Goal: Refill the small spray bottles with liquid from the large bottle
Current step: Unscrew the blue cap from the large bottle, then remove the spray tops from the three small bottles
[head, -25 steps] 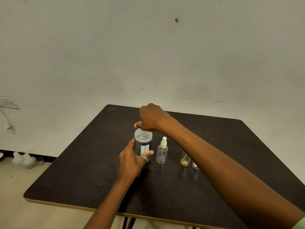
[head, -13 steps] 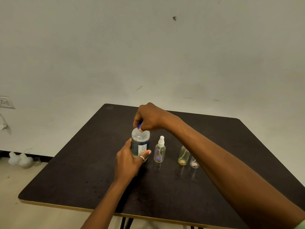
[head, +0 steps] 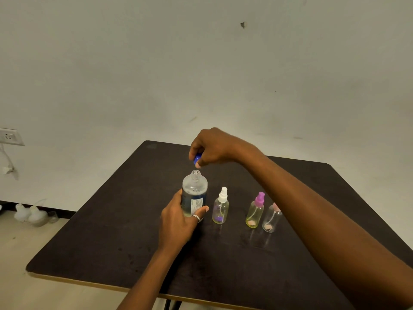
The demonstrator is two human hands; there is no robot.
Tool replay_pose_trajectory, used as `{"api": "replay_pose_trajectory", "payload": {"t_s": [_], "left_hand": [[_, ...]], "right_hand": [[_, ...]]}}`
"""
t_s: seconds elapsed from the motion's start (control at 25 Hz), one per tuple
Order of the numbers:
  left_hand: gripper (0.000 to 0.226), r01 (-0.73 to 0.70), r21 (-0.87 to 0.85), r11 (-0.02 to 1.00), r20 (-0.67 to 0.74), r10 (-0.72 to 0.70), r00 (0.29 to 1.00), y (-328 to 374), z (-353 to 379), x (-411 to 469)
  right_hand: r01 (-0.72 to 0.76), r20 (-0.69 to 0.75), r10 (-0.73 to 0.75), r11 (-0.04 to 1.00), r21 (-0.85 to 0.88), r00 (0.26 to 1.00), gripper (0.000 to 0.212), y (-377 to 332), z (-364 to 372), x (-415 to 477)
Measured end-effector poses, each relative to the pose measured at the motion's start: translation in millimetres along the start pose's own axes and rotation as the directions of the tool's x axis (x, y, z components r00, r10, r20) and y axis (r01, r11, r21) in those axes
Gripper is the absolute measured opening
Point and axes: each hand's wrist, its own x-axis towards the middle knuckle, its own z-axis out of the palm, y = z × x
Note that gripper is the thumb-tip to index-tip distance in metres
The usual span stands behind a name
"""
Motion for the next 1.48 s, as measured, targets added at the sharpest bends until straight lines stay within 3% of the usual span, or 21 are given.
{"api": "replay_pose_trajectory", "payload": {"t_s": [0.28,0.6,0.76,0.96,1.12,1.48], "left_hand": [[0.077,0.003,-0.013,1.000,-0.002,-0.003,1.000,-3.5,1.0,0.9],[0.077,-0.017,-0.042,0.999,0.002,0.017,1.000,-9.9,2.9,3.2],[0.082,-0.023,-0.032,0.999,0.013,0.024,1.000,-11.1,4.3,3.9],[0.083,-0.017,-0.025,1.000,0.026,0.017,1.000,-8.5,3.1,3.8],[0.081,-0.009,-0.033,0.999,0.031,0.010,0.999,-8.2,3.0,3.1],[0.081,0.039,-0.037,0.999,0.059,-0.037,0.998,2.1,-0.3,0.7]], "right_hand": [[-0.177,0.031,0.177,0.984,0.002,0.984,0.022,39.1,21.3,43.9],[-0.195,0.278,0.208,0.978,-0.076,0.938,0.016,68.7,101.1,84.1],[-0.202,0.331,0.223,0.975,-0.096,0.917,0.007,74.6,114.8,89.1],[-0.238,0.386,0.248,0.968,-0.073,0.888,0.018,73.8,124.4,89.9],[-0.195,0.386,0.225,0.974,-0.114,0.895,0.014,69.9,110.1,78.9],[-0.142,0.157,0.143,0.990,-0.019,0.977,0.031,67.6,33.8,11.9]]}}
